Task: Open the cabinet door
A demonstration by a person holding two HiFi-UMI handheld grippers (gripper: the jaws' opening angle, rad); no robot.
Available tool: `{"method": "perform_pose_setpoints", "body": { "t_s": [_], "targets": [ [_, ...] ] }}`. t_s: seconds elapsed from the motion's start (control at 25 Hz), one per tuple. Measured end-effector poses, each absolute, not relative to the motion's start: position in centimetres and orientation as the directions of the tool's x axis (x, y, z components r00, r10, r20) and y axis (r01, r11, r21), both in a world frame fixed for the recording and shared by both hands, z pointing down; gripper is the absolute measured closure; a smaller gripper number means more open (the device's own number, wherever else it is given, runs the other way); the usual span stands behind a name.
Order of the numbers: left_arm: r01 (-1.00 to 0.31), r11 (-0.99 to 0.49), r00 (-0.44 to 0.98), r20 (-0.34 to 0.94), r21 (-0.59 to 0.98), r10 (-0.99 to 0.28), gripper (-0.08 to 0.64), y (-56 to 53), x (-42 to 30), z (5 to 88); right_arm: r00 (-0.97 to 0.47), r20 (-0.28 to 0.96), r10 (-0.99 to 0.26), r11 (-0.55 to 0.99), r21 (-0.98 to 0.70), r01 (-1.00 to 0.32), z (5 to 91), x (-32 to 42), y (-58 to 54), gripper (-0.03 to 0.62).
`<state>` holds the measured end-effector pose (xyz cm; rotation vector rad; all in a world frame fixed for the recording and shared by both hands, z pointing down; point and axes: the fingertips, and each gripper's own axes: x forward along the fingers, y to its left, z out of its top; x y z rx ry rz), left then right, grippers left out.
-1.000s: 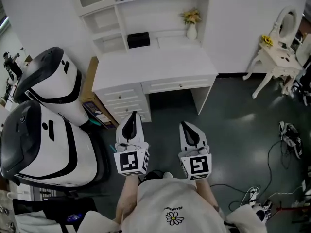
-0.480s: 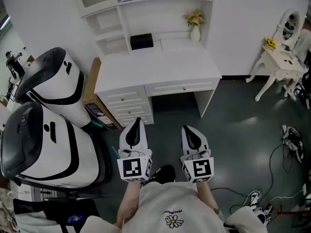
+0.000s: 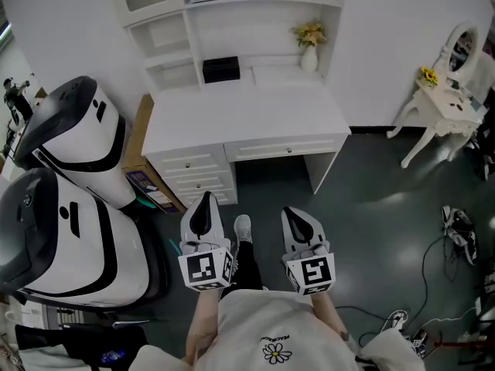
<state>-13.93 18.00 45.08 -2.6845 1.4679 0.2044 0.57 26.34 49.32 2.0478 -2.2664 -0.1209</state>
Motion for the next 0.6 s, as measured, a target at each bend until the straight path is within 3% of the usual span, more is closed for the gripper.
{"method": "perform_pose_setpoints", "body": {
  "t_s": [0.6],
  "targets": [
    [-0.816,-0.577,0.569,-0.181,-0.007,-0.802,0.555,6.1,-8.5,43.3,-0.029,-0.002,-1.0,0.029,0.105,-0.994,48.3,5.9,16.5,0.592]
  ]
}}
